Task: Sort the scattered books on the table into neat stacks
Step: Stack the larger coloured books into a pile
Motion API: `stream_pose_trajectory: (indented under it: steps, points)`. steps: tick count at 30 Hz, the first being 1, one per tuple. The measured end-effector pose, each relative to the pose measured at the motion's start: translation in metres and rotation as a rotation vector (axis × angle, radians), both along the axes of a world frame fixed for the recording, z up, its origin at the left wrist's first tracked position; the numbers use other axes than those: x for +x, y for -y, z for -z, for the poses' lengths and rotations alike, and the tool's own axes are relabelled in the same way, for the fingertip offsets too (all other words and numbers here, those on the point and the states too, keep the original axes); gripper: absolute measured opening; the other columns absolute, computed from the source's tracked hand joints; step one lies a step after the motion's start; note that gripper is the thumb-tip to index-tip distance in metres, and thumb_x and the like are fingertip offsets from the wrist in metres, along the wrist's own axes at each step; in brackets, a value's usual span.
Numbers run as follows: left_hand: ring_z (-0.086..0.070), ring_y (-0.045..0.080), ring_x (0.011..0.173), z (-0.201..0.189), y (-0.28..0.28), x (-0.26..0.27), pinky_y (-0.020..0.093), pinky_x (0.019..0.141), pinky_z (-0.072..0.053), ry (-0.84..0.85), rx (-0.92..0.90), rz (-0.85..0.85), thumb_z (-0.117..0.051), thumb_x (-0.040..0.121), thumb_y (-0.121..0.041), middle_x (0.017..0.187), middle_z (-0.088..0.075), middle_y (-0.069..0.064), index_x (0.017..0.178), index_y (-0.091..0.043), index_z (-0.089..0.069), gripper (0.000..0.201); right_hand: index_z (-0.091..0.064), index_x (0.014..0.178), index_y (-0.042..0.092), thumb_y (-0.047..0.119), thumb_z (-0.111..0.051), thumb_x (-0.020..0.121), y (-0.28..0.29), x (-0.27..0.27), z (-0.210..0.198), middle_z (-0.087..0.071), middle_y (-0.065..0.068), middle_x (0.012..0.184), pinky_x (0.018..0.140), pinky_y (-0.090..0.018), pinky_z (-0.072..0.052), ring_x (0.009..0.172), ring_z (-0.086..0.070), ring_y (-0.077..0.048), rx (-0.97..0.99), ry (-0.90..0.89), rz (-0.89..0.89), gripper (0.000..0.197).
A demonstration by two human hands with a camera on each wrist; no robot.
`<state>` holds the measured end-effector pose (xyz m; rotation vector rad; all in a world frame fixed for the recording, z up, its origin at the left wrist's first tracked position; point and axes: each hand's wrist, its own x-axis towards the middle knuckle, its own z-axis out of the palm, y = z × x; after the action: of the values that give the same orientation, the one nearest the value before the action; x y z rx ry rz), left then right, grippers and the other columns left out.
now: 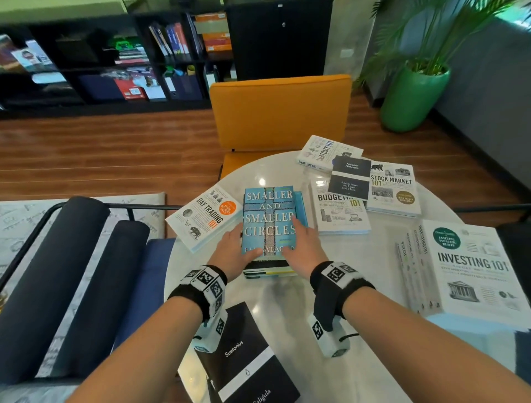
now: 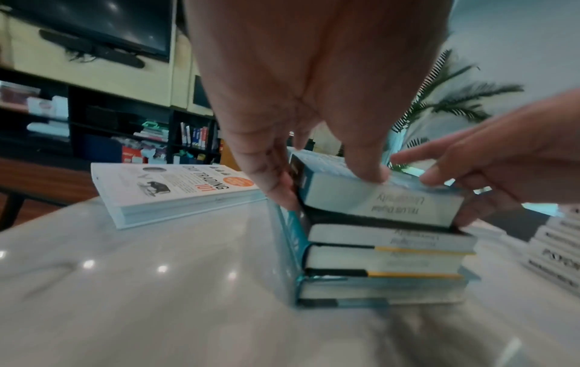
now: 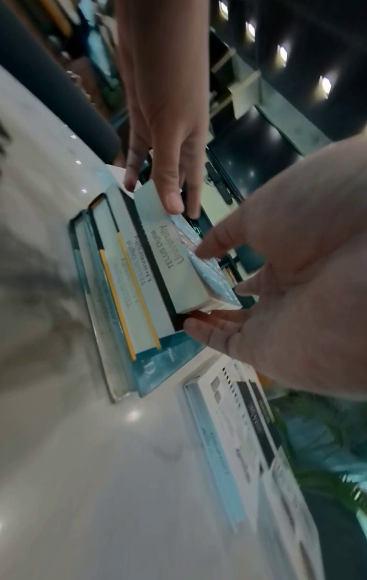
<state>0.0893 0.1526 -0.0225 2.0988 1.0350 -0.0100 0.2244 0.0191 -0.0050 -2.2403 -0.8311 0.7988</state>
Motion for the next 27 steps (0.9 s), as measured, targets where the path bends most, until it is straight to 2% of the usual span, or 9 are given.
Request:
stream_pose_trajectory:
  steps: [1,3,5,7,9,14,18,27]
  points:
    - [-0.052,0.02,0.12,-0.004,0.003,-0.002,0.046,0.103,-0.045,-0.014,0.02,0.041,-0.074,0.064,-0.057,0.133,-0.052,-0.001,0.142,-0.037,-0.032,0.091,-0.018,0.152,0.023,0.024,-0.061,0.086,0.003,-0.002,-0.002,-0.035,-0.012,0.138,0.111,-0.038,-0.034,0.13,-0.035,-0.028,-0.024,0.021,-0.049,0.079]
    - [-0.04,0.023,0.13,-0.011,0.009,-0.006,0.041,0.112,-0.035,-0.1,0.086,0.135,-0.083,0.069,-0.037,0.143,-0.041,0.003,0.151,-0.027,-0.021,0.104,-0.02,0.151,0.022,0.03,-0.069,0.08,0.007,-0.006,-0.003,-0.028,-0.011,0.144,0.112,-0.037,-0.033,0.135,-0.029,-0.028,-0.103,0.096,-0.149,0.086]
    - [-0.034,0.024,0.134,-0.012,0.013,-0.008,0.037,0.112,-0.03,-0.157,0.141,0.164,-0.082,0.073,-0.025,0.147,-0.036,0.005,0.152,-0.022,-0.018,0.103,-0.018,0.151,0.022,0.028,-0.073,0.078,0.008,-0.009,-0.001,-0.024,-0.011,0.147,0.112,-0.039,-0.035,0.137,-0.025,-0.029,-0.159,0.189,-0.208,0.091]
    - [-0.033,0.024,0.134,-0.013,0.016,-0.007,0.037,0.112,-0.031,-0.159,0.177,0.165,-0.079,0.076,-0.019,0.147,-0.036,0.006,0.152,-0.021,-0.017,0.098,-0.016,0.151,0.021,0.019,-0.071,0.079,0.007,-0.013,0.0,-0.025,-0.014,0.147,0.111,-0.04,-0.036,0.136,-0.026,-0.03,-0.185,0.269,-0.235,0.091]
    - [-0.034,0.024,0.134,-0.013,0.017,-0.006,0.037,0.112,-0.032,-0.157,0.188,0.163,-0.078,0.078,-0.017,0.146,-0.038,0.007,0.152,-0.022,-0.018,0.095,-0.015,0.152,0.02,0.011,-0.069,0.081,0.006,-0.014,0.0,-0.025,-0.016,0.147,0.11,-0.04,-0.037,0.136,-0.027,-0.031,-0.201,0.307,-0.238,0.089]
    - [-0.042,0.023,0.13,-0.013,0.015,-0.008,0.037,0.11,-0.037,-0.147,0.191,0.142,-0.08,0.075,-0.017,0.141,-0.046,0.006,0.149,-0.024,-0.025,0.093,-0.016,0.152,0.018,0.006,-0.067,0.082,0.007,-0.016,-0.002,-0.025,-0.018,0.147,0.109,-0.04,-0.038,0.135,-0.029,-0.033,-0.213,0.337,-0.244,0.087]
    - [-0.05,0.023,0.122,-0.012,0.013,-0.009,0.036,0.104,-0.042,-0.128,0.184,0.115,-0.084,0.07,-0.017,0.132,-0.052,0.005,0.144,-0.026,-0.032,0.09,-0.022,0.148,0.017,0.001,-0.063,0.082,0.008,-0.018,-0.004,-0.034,-0.017,0.138,0.102,-0.039,-0.043,0.127,-0.037,-0.032,-0.193,0.341,-0.236,0.079]
    - [-0.055,0.022,0.108,-0.012,0.014,-0.009,0.034,0.093,-0.047,-0.149,0.238,0.114,-0.081,0.072,-0.02,0.12,-0.053,0.005,0.134,-0.025,-0.039,0.075,-0.034,0.137,0.016,0.003,-0.063,0.083,0.007,-0.02,-0.002,-0.043,-0.015,0.125,0.09,-0.037,-0.049,0.116,-0.045,-0.029,-0.206,0.364,-0.216,0.063]
